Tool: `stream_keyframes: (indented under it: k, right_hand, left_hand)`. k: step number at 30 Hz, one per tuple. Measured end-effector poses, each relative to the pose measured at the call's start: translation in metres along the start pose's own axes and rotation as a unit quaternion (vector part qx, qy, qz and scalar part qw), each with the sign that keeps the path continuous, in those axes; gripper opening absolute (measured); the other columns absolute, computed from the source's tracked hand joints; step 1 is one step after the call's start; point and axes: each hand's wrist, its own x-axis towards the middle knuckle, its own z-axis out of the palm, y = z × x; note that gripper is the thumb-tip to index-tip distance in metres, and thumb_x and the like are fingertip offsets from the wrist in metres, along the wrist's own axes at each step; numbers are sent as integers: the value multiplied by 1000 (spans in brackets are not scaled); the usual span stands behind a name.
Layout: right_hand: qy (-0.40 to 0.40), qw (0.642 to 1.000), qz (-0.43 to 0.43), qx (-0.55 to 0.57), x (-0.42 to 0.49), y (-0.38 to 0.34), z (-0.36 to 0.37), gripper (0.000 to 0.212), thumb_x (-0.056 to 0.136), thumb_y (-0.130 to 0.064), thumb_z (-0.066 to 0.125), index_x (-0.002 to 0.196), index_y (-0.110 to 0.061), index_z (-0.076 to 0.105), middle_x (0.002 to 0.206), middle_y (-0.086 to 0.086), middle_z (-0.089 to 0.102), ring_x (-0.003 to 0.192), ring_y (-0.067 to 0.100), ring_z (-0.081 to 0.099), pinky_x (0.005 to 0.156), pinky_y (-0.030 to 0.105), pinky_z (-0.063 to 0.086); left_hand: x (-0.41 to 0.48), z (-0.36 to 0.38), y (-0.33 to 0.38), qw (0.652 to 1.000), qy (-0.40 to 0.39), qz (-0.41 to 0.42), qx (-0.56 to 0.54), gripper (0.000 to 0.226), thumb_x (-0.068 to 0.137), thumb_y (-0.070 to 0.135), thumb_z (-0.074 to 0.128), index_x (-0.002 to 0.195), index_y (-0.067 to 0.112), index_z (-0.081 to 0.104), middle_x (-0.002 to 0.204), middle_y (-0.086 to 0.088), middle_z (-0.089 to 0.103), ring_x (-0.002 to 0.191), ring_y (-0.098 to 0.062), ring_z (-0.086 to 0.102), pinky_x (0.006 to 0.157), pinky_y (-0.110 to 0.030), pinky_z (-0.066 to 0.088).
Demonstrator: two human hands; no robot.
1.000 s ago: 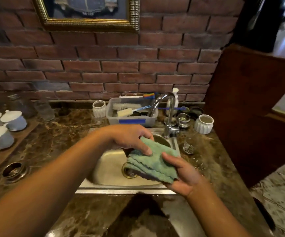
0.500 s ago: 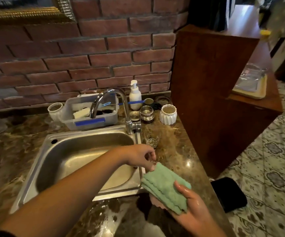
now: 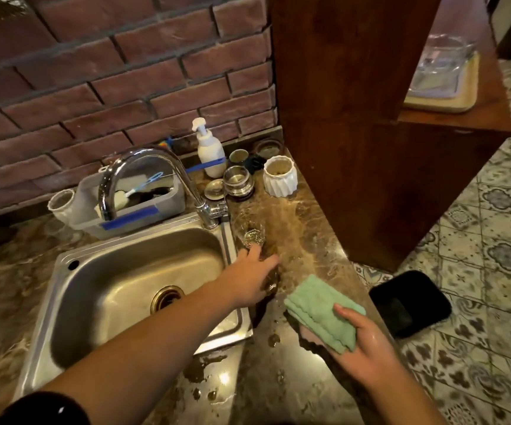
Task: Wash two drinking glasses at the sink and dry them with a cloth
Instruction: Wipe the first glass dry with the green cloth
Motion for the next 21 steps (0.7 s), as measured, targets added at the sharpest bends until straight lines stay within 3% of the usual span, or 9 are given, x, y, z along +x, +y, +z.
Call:
stream_keyframes:
  k: [2, 5, 7, 9, 11, 16, 19, 21]
  right_hand:
    - [0, 1000, 6, 7, 2, -1, -3, 85, 56, -3, 88, 134, -2, 54, 124, 30, 66, 105, 47, 68, 84, 66, 51]
    - [-22, 1000, 9, 21, 7, 1, -5, 106, 29, -1, 98, 127, -2, 59, 127, 30, 65, 108, 47, 67, 87, 65, 51]
    - [-20, 999, 11, 23, 10, 2, -3, 105, 29, -2, 99, 127, -3, 60, 129, 29, 64, 112, 46, 65, 90, 66, 47]
    - [-8, 1000, 12, 21, 12, 4, 0, 79, 54, -4, 90, 126, -3, 60, 128, 28, 65, 112, 45, 65, 89, 64, 48]
    - [11, 1000, 13, 17, 13, 5, 3, 46, 78, -6, 64, 124, -3, 60, 125, 28, 67, 109, 44, 66, 87, 60, 51]
    - [60, 998, -23, 10, 11, 9, 8, 29, 93, -3, 51, 120, -6, 60, 114, 24, 73, 110, 43, 66, 94, 55, 52]
    - [70, 990, -112, -46, 2, 12, 23, 22, 101, -5, 49, 117, -12, 62, 92, 11, 80, 100, 35, 69, 89, 50, 54]
    - [64, 969, -202, -123, -10, 19, 41, 24, 100, -9, 53, 119, -18, 65, 101, 5, 80, 106, 30, 69, 99, 51, 51]
  left_hand:
    - [5, 0, 4, 1000, -7, -6, 11, 73, 87, 17, 72, 146, 33, 32, 145, -11, 29, 130, -37, 36, 100, -46, 48]
    - [11, 0, 7, 999, -20, -22, -14, 70, 88, 24, 73, 146, 33, 34, 144, -12, 32, 129, -38, 39, 102, -48, 46]
    - [14, 3, 8, 999, -23, -30, -22, 71, 88, 25, 72, 147, 33, 33, 145, -13, 31, 130, -39, 38, 105, -48, 44]
    - [16, 6, 10, 999, -22, -37, -17, 72, 89, 24, 72, 148, 33, 33, 145, -13, 31, 131, -40, 36, 105, -49, 43]
    - [17, 9, 12, 999, -15, -40, -15, 72, 89, 24, 72, 149, 33, 32, 144, -13, 31, 131, -40, 36, 105, -48, 43]
    - [7, -1, 10, 996, -8, -35, -87, 64, 85, 31, 76, 140, 35, 43, 136, -9, 38, 125, -34, 45, 104, -46, 46]
    - [-16, -20, 2, 985, 22, -35, -166, 55, 82, 37, 78, 130, 37, 51, 132, -6, 44, 112, -25, 58, 99, -41, 50]
    - [-39, -36, -4, 978, 43, -26, -201, 54, 87, 40, 75, 134, 35, 50, 133, -5, 45, 117, -23, 56, 100, -35, 47]
